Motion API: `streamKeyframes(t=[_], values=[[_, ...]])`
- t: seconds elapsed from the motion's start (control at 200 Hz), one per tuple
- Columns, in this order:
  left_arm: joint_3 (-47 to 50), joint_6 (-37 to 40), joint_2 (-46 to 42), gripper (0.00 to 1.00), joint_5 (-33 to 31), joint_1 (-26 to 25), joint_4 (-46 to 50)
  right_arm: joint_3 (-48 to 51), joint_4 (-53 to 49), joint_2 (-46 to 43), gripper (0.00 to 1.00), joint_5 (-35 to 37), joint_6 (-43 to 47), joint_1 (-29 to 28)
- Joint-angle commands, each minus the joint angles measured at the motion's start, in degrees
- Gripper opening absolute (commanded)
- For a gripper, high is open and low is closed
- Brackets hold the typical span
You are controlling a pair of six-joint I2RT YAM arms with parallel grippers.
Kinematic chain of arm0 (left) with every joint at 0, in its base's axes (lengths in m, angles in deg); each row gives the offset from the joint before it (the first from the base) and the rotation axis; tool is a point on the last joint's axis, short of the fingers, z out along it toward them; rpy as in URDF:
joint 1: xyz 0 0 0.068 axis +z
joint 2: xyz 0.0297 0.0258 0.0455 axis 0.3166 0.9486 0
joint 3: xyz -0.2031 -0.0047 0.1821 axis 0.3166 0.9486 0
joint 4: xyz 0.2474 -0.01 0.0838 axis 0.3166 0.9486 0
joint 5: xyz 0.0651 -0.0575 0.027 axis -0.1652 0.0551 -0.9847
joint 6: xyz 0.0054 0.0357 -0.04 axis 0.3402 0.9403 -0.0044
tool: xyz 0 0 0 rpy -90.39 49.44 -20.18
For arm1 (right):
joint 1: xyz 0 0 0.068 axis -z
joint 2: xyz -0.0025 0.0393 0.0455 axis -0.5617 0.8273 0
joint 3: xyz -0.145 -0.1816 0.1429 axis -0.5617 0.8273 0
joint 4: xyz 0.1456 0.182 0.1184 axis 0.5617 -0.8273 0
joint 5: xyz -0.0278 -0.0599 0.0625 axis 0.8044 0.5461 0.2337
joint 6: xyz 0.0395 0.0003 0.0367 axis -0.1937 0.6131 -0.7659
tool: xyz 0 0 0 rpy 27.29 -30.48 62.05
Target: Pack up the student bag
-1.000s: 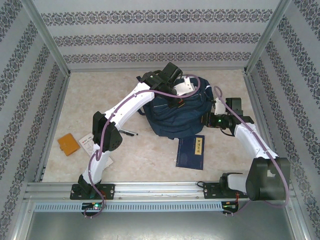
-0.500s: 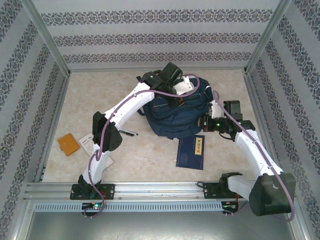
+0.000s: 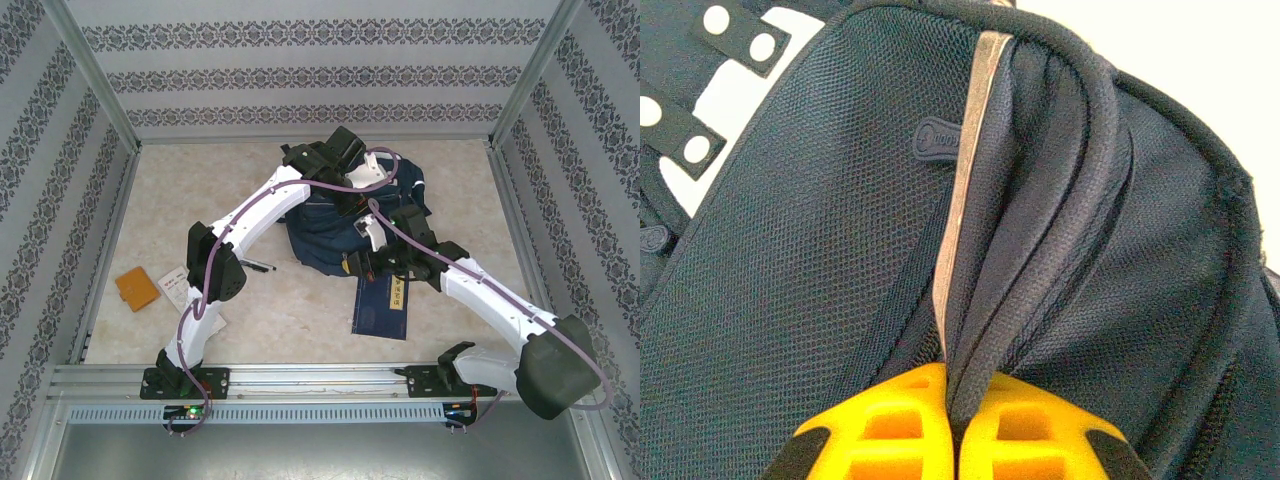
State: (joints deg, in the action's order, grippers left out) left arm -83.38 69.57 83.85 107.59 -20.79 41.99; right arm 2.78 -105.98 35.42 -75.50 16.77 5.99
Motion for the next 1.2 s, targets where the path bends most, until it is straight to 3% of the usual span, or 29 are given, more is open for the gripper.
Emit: streamKeyframes(t=[0.0, 0.14, 0.215, 0.345, 0.525, 0.725, 0.829, 1.044, 1.114, 1.194], values=[[-0.69, -2.72, 0.35, 0.00, 1.49, 0.40, -7.73, 1.12, 4.59, -0.76, 0.29, -3.65, -3.18, -1.04], [1.14, -1.70, 0.25, 0.00, 2.70, 0.48, -7.91, 3.92, -0.20, -4.64, 0.34, 6.24, -8.48, 1.64], [1.58, -1.20, -0.04, 0.00, 3.49, 0.65, -7.82, 7.93, -0.51, -8.97, 0.43, 12.25, -13.04, 3.89], [1.55, -0.77, -0.76, 0.00, 5.40, 1.01, -8.06, 13.01, -2.58, -15.84, 0.44, 15.27, -18.50, 9.62], [1.44, 1.58, -1.83, 0.00, 6.59, 1.19, -7.33, 13.72, -3.40, -19.92, 0.48, 12.09, -12.90, 20.49], [0.78, 4.65, -2.99, 0.00, 8.82, 1.92, -5.55, 14.96, 7.69, -11.73, 0.47, 8.86, -7.55, 30.41], [-1.45, 8.43, -2.91, 0.00, 16.77, 3.41, -2.24, 13.96, 13.39, -6.70, 0.47, 3.92, -7.25, 34.75], [-2.97, 9.27, -3.48, 0.00, 17.69, 4.96, -0.24, 14.05, 23.52, -1.85, 0.51, -1.20, 0.05, 36.75], [-2.93, 10.49, -3.82, 0.00, 17.86, 5.05, 0.54, 12.49, 23.58, -1.14, 0.50, -5.97, 9.96, 36.74], [-2.89, 12.25, -4.24, 0.00, 18.04, 5.06, 1.36, 11.70, 23.83, -0.97, 0.47, -5.20, 17.31, 37.20]])
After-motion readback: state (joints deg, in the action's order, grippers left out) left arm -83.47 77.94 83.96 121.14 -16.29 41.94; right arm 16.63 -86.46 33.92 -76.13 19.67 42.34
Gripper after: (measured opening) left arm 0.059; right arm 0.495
